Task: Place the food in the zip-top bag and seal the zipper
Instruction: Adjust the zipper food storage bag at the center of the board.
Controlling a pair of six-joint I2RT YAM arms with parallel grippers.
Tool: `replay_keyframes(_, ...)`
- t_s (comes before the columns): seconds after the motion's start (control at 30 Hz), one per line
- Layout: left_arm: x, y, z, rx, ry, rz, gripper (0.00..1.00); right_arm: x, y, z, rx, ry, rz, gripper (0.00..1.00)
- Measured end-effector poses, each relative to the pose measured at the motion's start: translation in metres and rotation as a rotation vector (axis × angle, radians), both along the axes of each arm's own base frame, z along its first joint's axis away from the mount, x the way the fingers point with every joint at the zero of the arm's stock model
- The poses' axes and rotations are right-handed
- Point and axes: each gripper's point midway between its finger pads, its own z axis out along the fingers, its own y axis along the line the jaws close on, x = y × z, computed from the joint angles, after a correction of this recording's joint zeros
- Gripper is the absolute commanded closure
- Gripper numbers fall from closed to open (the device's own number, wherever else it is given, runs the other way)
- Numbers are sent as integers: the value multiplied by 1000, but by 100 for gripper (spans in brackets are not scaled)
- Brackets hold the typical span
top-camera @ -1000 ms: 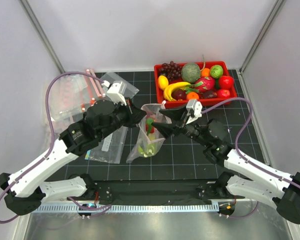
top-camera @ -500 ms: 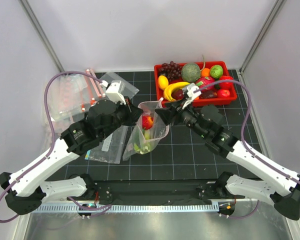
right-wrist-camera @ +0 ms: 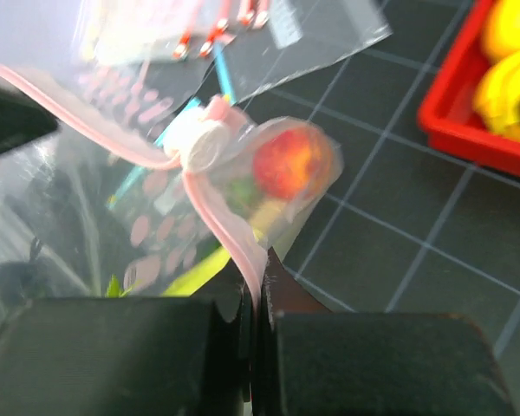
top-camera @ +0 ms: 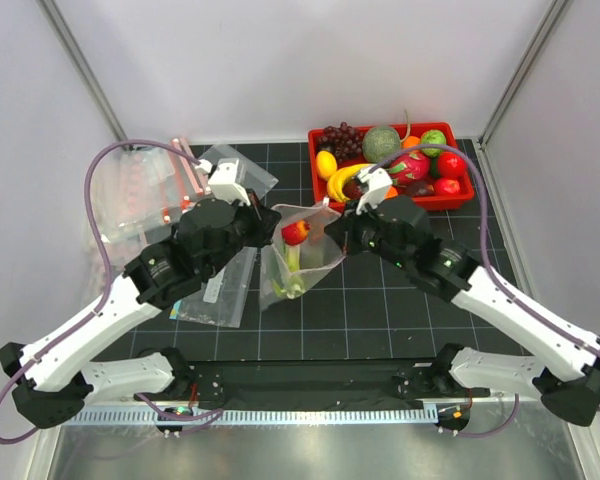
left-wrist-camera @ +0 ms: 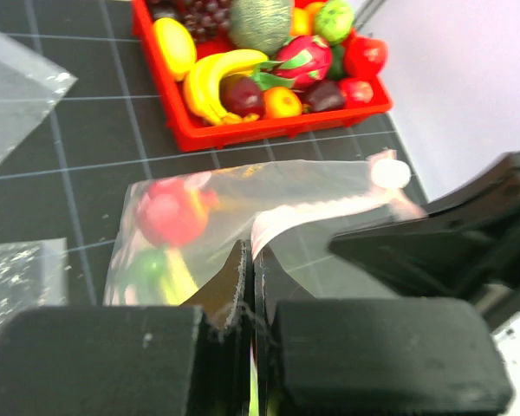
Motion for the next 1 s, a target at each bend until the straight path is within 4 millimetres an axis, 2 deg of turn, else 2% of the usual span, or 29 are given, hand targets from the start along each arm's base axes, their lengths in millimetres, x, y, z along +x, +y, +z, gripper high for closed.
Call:
replay_keyframes(0.07, 1, -9, 0, -16, 4, -25, 99, -1, -15, 18, -3, -34, -50, 99)
replay_keyframes(0.17, 4, -33, -14, -7, 43, -87, 100, -2, -35, 56, 21, -96, -107, 99)
replay_keyframes(0.23, 6, -47, -25, 2, 71, -123, 100, -4, -38, 83, 49, -129, -115, 99)
replay_keyframes(0.3, 5, -56, -29, 2, 81, -146, 100, -1, -31, 93, 56, -135, -104, 99)
replay_keyframes(0.4, 8, -37, -25, 25, 61, -78, 99, 10, -11, 81, 18, -110, -85, 99)
replay_keyframes(0.5, 8, 2, -6, 20, -1, 46, 100, 23, 18, 52, -21, -66, -43, 99)
replay_keyframes(0.6, -1, 42, 19, -17, -75, 146, 100, 27, 33, 24, -56, -26, -10, 98)
replay_keyframes(0.67, -5, 53, 28, -25, -108, 174, 99, 24, 40, 21, -49, -26, 19, 96)
replay_keyframes(0.73, -5, 54, 27, -4, -121, 189, 99, 22, 46, 24, -27, -47, 36, 96)
replay_keyframes(0.8, 5, 49, 17, 33, -122, 215, 100, 25, 48, 20, -8, -66, 33, 95)
replay_keyframes(0.9, 23, 34, -14, 151, -85, 237, 100, 32, 47, -2, -11, -67, 16, 93)
replay_keyframes(1.0, 40, 16, -60, 307, -26, 241, 100, 39, 46, -31, -54, -30, -1, 87)
